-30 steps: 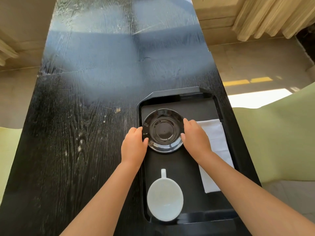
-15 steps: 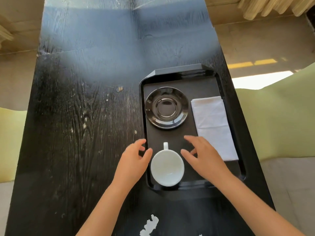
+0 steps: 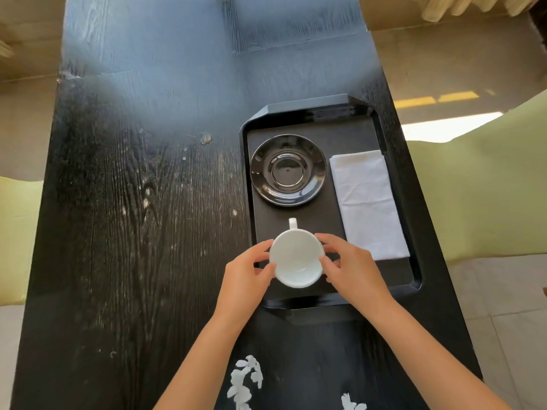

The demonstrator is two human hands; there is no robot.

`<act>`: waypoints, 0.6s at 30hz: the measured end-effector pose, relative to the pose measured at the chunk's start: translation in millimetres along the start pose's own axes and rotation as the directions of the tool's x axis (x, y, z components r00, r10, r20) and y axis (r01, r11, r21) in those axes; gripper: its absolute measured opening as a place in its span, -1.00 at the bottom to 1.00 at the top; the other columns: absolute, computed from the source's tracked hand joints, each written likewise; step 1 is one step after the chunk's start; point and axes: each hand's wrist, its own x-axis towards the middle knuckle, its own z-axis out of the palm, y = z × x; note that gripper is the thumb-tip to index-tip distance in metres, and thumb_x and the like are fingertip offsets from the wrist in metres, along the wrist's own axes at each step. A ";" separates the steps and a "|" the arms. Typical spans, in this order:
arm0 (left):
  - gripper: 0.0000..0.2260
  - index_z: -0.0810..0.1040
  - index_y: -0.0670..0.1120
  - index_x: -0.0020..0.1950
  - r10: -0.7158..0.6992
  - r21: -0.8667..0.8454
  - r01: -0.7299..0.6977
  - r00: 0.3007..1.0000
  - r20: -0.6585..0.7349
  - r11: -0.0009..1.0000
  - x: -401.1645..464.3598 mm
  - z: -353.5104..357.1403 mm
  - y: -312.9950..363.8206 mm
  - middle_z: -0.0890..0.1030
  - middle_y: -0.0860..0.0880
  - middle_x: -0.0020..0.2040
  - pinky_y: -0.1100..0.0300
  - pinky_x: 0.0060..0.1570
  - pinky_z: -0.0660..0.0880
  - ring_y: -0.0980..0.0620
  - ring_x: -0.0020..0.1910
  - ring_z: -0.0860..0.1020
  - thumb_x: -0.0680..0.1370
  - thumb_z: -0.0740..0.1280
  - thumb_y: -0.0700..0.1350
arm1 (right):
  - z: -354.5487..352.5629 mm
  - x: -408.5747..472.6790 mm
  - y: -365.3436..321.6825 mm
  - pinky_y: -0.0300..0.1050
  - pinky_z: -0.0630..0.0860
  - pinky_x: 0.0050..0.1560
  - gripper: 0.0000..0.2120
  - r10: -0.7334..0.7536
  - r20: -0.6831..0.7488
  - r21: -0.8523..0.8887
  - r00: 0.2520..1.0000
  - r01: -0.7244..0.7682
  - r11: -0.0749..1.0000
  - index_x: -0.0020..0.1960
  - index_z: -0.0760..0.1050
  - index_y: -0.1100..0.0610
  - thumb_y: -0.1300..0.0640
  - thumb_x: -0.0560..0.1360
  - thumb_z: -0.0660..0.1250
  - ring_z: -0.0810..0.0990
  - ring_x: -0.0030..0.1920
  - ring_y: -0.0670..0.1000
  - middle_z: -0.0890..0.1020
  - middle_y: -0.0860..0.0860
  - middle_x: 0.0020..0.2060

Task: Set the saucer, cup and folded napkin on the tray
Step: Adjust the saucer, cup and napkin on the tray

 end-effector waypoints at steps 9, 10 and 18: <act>-0.65 0.51 0.14 0.26 0.046 -0.050 -0.048 0.998 -0.045 0.998 14.2 9.6 15.8 0.62 0.18 -0.03 0.13 -0.04 0.61 0.21 -0.13 0.60 0.51 0.35 -0.15 | -10.2 17.1 -1.9 0.04 0.64 -0.05 -0.66 -0.022 -0.072 -0.024 0.997 0.020 1.000 0.26 0.45 -0.03 0.15 0.50 0.33 0.61 -0.10 -0.01 0.65 0.02 0.05; -0.65 0.51 0.14 0.25 0.053 -0.044 -0.055 0.998 -0.047 0.998 15.9 9.7 16.8 0.61 0.19 -0.05 0.13 -0.04 0.61 0.21 -0.13 0.60 0.51 0.35 -0.15 | -11.0 18.7 -2.0 0.05 0.64 -0.05 -0.66 -0.024 -0.075 -0.028 0.997 0.022 0.999 0.26 0.45 -0.02 0.15 0.50 0.32 0.61 -0.09 0.00 0.65 0.02 0.05; -0.65 0.49 0.16 0.27 0.082 -0.024 -0.083 0.995 -0.064 0.996 22.5 12.1 14.9 0.58 0.28 -0.12 0.25 -0.12 0.58 0.33 -0.18 0.59 0.51 0.34 -0.12 | -8.2 27.2 0.9 -0.04 0.63 -0.10 -0.66 -0.042 -0.096 -0.048 0.995 0.038 0.998 0.26 0.45 -0.02 0.15 0.50 0.33 0.57 -0.13 -0.05 0.65 0.02 0.04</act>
